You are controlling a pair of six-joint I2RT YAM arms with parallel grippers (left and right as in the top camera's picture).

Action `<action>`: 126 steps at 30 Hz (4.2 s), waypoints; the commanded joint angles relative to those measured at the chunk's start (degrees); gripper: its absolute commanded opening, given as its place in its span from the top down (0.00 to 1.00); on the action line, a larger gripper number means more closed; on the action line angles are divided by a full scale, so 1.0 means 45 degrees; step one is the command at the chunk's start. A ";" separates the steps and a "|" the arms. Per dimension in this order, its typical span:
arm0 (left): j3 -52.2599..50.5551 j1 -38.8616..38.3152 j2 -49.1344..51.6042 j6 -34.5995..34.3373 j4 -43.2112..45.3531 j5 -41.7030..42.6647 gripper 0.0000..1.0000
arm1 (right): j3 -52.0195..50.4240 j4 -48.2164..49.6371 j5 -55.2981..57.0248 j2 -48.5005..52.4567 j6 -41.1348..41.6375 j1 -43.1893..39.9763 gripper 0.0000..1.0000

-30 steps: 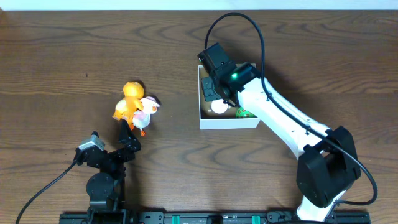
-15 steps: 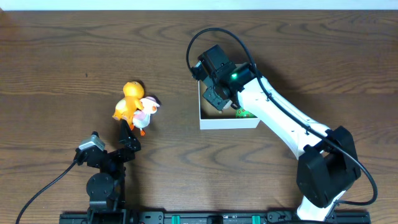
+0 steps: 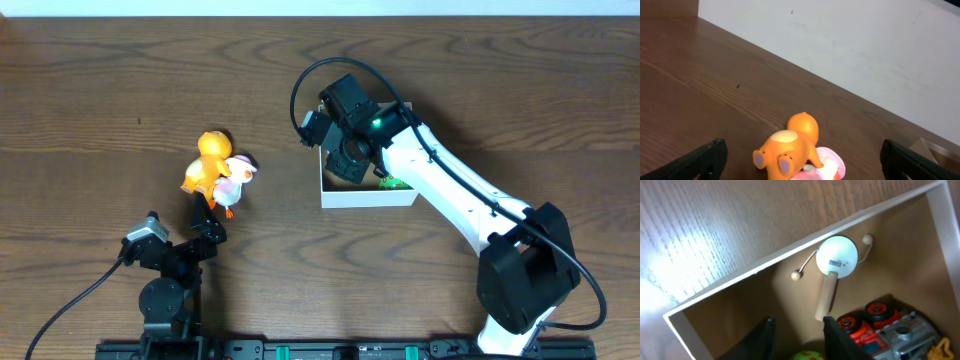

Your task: Pack container

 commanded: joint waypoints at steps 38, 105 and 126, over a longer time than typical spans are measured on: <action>-0.0291 0.0015 0.0024 0.0170 -0.0423 -0.0107 0.02 | -0.0092 -0.1292 0.2487 -0.1447 0.6271 -0.9015 0.01; 1.1817 0.0112 1.7762 0.1729 -0.5785 0.1243 0.02 | -0.0092 -0.1292 0.2487 -0.1447 0.6271 -0.9481 0.01; 1.1798 0.0117 2.0094 0.1943 -0.3895 0.0763 0.02 | -0.0092 -0.1292 0.2487 -0.1447 0.6271 -0.9476 0.01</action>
